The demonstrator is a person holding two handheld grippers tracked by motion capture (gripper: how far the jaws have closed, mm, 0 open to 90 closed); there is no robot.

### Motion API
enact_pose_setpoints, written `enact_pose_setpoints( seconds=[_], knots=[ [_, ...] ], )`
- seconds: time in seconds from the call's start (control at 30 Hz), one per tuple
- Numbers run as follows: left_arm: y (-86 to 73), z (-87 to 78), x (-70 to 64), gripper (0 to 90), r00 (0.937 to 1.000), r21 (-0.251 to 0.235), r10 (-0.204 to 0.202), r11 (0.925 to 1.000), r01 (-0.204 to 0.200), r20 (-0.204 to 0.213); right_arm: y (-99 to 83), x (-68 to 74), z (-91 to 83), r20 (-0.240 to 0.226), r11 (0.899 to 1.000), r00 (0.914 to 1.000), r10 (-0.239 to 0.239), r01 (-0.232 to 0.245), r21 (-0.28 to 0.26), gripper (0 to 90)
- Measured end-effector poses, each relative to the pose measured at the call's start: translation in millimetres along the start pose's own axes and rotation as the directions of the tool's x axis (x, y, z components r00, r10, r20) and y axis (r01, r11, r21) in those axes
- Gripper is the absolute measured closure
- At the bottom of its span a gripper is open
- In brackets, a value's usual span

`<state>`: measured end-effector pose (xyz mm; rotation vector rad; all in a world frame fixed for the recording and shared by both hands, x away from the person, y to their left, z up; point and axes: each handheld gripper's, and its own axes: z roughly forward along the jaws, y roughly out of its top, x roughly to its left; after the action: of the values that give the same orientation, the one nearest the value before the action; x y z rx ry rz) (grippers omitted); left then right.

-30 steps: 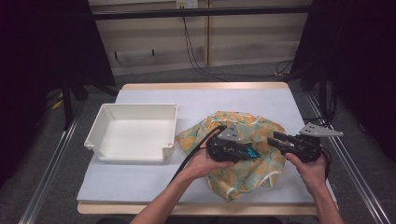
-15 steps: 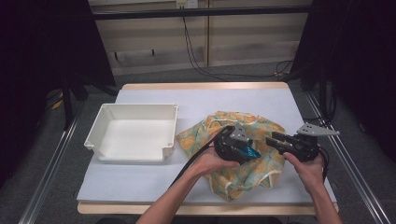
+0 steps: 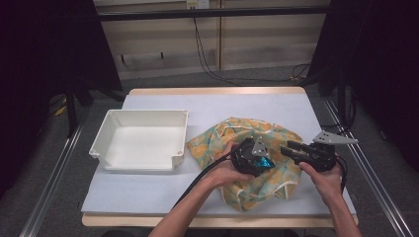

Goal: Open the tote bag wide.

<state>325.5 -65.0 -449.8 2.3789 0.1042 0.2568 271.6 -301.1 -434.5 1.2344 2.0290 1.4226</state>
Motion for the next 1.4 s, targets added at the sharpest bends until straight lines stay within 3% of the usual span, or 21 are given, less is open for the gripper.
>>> enact_pose_setpoints(
  seconds=[0.23, 0.33, 0.43, 0.47, 0.6, 0.7, 0.8, 0.9, 0.93, 1.0, 1.2, 1.27, 1.4],
  knots=[
    [-0.7, 3.3, -1.5, 40.8, 0.9999, 0.017, 0.008, 0.9998, -0.008, -0.007, 0.3, 1.6, 1.3, -0.004, 1.0, 1.0, -0.004, 0.004, 0.004, 57.6],
    [-0.7, 4.7, -2.2, 45.2, 0.9997, 0.032, 0.01, 0.9995, -0.009, -0.024, 0.0, 1.0, 1.3, -0.006, 1.0, 1.0, -0.004, 0.004, 0.007, 57.5],
    [-1.1, 4.7, 0.2, 54.8, 0.9999, 0.053, 0.008, 0.9986, -0.008, -0.01, -0.6, 1.0, 1.9, -0.004, 1.0, 1.0, 0.001, -0.001, 0.007, 57.5],
    [-2.8, 6.4, 0.3, 65.0, 1.0, 0.05, -0.005, 0.9987, 0.005, 0.0, -0.8, 1.3, 2.1, -0.003, 1.0, 1.0, 0.004, -0.004, 0.007, 57.5],
    [-2.4, 8.4, -1.1, 74.5, 0.9994, 0.062, -0.016, 0.9979, 0.018, -0.03, -1.3, 1.1, 2.4, -0.007, 1.0, 1.0, -0.004, 0.004, 0.013, 57.5],
    [-2.8, 6.0, 2.2, 82.2, 0.9989, 0.061, -0.037, 0.9974, 0.039, -0.027, -1.4, 1.1, 2.6, -0.005, 1.0, 1.0, 0.001, -0.001, 0.014, 57.5],
    [-4.8, 0.5, 8.0, 87.1, 0.9965, 0.034, -0.084, 0.9959, 0.084, -0.001, -1.3, 1.7, 2.8, -0.012, 1.0, 0.9999, -0.004, 0.004, 0.013, 57.5],
    [-5.5, -3.3, 9.7, 88.1, 0.9957, 0.025, -0.091, 0.9956, 0.091, 0.016, -1.0, 1.4, 2.5, -0.01, 1.0, 0.9999, -0.005, 0.005, 0.012, 57.5],
    [-7.4, -8.0, 11.9, 88.2, 0.9922, 0.002, -0.116, 0.9933, 0.116, 0.046, -0.6, 1.7, 1.8, -0.013, 1.0, 0.9999, -0.005, 0.005, 0.012, 57.5],
    [-8.7, -13.5, 12.7, 88.3, 0.9887, -0.023, -0.138, 0.99, 0.139, 0.058, 0.3, 2.4, 1.0, -0.013, 1.0, 0.9999, -0.008, 0.008, 0.012, 57.5],
    [-6.9, -36.0, 16.6, 88.4, 0.9827, -0.105, -0.158, 0.9802, 0.168, 0.097, 6.1, 8.1, -1.7, -0.031, 1.0, 0.9993, -0.023, 0.023, -0.001, 55.0],
    [-5.9, -43.2, 16.2, 88.4, 0.9796, -0.138, -0.169, 0.9733, 0.183, 0.108, 8.7, 10.1, -2.6, -0.034, 1.0, 0.999, -0.03, 0.03, -0.005, 53.9],
    [-4.8, -55.8, 17.2, 88.4, 0.9782, -0.164, -0.169, 0.9684, 0.188, 0.12, 16.0, 12.5, -3.2, -0.035, 0.999, 0.9984, -0.044, 0.043, -0.017, 51.2]
  ],
)
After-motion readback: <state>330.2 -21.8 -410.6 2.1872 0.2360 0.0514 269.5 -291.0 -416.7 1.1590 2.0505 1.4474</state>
